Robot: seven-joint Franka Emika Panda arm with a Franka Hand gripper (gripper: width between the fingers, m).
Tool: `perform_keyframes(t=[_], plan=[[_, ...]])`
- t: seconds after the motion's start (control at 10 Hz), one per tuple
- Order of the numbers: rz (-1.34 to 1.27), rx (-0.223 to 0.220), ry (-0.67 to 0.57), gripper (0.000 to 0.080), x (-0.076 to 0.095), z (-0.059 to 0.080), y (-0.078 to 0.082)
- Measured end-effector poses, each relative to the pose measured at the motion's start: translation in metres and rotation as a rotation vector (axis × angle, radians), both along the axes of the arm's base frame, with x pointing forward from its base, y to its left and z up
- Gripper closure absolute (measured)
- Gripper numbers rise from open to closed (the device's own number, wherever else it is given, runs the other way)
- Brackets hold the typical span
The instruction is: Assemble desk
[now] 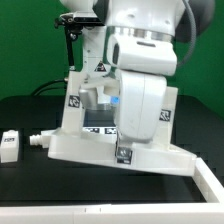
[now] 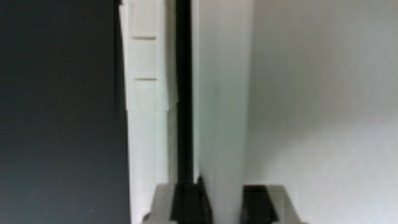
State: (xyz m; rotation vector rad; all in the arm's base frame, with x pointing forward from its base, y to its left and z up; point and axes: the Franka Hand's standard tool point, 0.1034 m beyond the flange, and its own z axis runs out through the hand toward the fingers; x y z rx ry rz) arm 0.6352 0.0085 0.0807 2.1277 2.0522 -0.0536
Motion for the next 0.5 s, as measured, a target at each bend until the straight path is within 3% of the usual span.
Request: perform_keyframes(t=[0.1, 0.5], plan=[[-0.055, 0.000, 0.020, 0.0738, -0.0043, -0.0085, 0.0044], [-0.080, 0.000, 0.019, 0.0738, -0.0070, -0.0126, 0.0016]])
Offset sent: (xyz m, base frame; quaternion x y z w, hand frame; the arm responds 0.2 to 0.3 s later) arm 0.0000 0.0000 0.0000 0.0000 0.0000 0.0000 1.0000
